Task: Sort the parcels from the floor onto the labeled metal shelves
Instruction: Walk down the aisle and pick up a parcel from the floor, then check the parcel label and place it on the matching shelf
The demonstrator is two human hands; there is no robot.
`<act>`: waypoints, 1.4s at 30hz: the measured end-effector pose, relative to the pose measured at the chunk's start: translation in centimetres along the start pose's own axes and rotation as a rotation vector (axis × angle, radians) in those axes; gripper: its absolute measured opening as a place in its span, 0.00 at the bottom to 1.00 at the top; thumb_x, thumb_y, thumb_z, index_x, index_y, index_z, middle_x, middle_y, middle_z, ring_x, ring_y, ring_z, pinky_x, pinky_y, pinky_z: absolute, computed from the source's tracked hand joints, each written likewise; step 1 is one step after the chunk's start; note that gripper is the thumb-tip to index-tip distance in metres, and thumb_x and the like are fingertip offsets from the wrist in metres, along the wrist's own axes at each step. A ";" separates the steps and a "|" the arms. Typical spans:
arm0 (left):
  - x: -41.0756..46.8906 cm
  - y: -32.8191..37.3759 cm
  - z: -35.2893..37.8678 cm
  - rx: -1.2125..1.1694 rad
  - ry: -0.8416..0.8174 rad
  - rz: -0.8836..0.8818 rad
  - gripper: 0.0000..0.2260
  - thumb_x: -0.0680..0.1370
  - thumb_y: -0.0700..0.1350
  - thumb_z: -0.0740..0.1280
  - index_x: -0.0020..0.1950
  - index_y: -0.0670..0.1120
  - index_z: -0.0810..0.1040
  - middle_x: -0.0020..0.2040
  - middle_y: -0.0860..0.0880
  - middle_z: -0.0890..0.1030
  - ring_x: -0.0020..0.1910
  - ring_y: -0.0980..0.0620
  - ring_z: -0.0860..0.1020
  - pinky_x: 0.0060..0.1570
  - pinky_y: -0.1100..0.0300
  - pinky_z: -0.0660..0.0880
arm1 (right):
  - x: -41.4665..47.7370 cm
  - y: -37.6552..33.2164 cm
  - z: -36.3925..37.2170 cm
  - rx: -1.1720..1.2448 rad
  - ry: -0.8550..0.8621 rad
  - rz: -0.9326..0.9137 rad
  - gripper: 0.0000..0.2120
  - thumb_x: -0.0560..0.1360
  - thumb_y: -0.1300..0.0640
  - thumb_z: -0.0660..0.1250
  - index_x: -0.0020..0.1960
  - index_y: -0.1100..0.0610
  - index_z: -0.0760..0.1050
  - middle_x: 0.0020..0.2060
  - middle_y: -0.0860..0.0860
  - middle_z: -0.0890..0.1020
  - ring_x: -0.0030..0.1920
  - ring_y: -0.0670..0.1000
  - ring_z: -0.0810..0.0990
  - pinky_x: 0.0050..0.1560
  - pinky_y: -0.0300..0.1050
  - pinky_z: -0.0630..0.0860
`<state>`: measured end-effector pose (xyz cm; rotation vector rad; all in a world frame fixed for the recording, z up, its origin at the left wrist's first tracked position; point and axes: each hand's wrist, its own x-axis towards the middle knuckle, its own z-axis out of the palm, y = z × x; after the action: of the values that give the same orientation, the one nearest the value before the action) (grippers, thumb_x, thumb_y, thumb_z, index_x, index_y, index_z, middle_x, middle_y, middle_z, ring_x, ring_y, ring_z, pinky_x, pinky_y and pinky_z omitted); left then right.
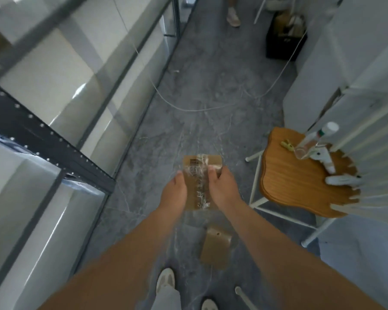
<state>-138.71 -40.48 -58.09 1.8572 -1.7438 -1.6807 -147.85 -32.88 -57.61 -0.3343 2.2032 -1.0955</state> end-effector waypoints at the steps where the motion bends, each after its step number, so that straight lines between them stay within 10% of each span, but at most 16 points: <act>1: -1.1 1.5 -1.4 0.014 0.016 0.044 0.28 0.86 0.56 0.48 0.72 0.39 0.74 0.71 0.37 0.75 0.70 0.38 0.73 0.71 0.49 0.67 | -0.8 -1.7 -0.6 0.016 0.001 -0.035 0.18 0.83 0.47 0.55 0.63 0.58 0.73 0.54 0.54 0.80 0.55 0.55 0.80 0.48 0.44 0.71; 7: -6.7 7.0 -10.7 0.040 0.124 0.313 0.20 0.86 0.50 0.53 0.59 0.41 0.81 0.52 0.44 0.81 0.44 0.51 0.77 0.45 0.56 0.73 | -6.4 -11.4 -2.9 0.043 -0.042 -0.226 0.16 0.84 0.50 0.54 0.65 0.56 0.71 0.52 0.51 0.76 0.49 0.50 0.73 0.49 0.42 0.66; 10: -10.8 7.3 -15.3 -0.043 0.181 0.431 0.16 0.81 0.44 0.62 0.67 0.49 0.81 0.61 0.49 0.83 0.57 0.49 0.81 0.59 0.55 0.78 | -9.3 -15.8 -2.6 0.011 -0.091 -0.299 0.17 0.85 0.51 0.53 0.67 0.59 0.72 0.58 0.56 0.78 0.53 0.54 0.76 0.51 0.43 0.68; 13: -15.3 6.1 -19.5 -0.134 0.294 0.527 0.16 0.83 0.40 0.64 0.67 0.58 0.76 0.56 0.54 0.81 0.49 0.56 0.81 0.55 0.60 0.80 | -12.7 -19.8 -1.3 -0.046 -0.174 -0.394 0.18 0.85 0.54 0.51 0.68 0.60 0.72 0.63 0.58 0.77 0.63 0.57 0.75 0.56 0.45 0.68; 20: -21.1 1.7 -28.7 -0.254 0.545 0.577 0.15 0.83 0.54 0.62 0.68 0.63 0.77 0.67 0.50 0.76 0.64 0.48 0.77 0.65 0.43 0.77 | -22.6 -27.0 2.3 -0.114 -0.338 -0.661 0.10 0.85 0.56 0.51 0.55 0.57 0.70 0.49 0.53 0.75 0.52 0.53 0.74 0.48 0.43 0.65; 27: -30.1 -2.6 -36.3 -0.529 0.685 0.576 0.17 0.83 0.47 0.65 0.72 0.57 0.75 0.66 0.53 0.77 0.61 0.57 0.78 0.48 0.80 0.71 | -33.9 -31.9 7.3 -0.121 -0.498 -0.822 0.15 0.85 0.53 0.52 0.65 0.56 0.72 0.59 0.54 0.78 0.57 0.54 0.76 0.58 0.47 0.71; 34: -38.6 -9.3 -43.9 -0.760 0.717 0.574 0.18 0.81 0.50 0.67 0.72 0.60 0.75 0.65 0.55 0.81 0.63 0.58 0.78 0.62 0.63 0.71 | -45.4 -32.7 13.7 -0.052 -0.812 -0.691 0.18 0.82 0.43 0.57 0.68 0.50 0.67 0.60 0.51 0.75 0.58 0.54 0.75 0.63 0.55 0.73; 39: -43.0 -13.3 -49.3 -0.765 0.791 0.606 0.21 0.82 0.44 0.66 0.75 0.52 0.72 0.65 0.52 0.80 0.54 0.65 0.80 0.44 0.71 0.78 | -52.3 -33.7 17.4 0.002 -0.895 -0.692 0.18 0.81 0.44 0.62 0.65 0.53 0.70 0.59 0.53 0.78 0.56 0.55 0.77 0.54 0.50 0.74; 42: -44.9 -15.2 -51.4 -0.843 0.829 0.572 0.28 0.81 0.45 0.68 0.80 0.54 0.63 0.69 0.48 0.77 0.62 0.53 0.78 0.61 0.57 0.75 | -56.0 -34.1 18.9 0.011 -0.923 -0.707 0.17 0.80 0.45 0.63 0.64 0.54 0.72 0.59 0.54 0.79 0.56 0.55 0.77 0.55 0.52 0.76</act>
<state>-80.41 -31.31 -20.60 1.1956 -0.8691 -0.9423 -95.02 -38.59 -14.88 -1.3732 1.2494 -0.9827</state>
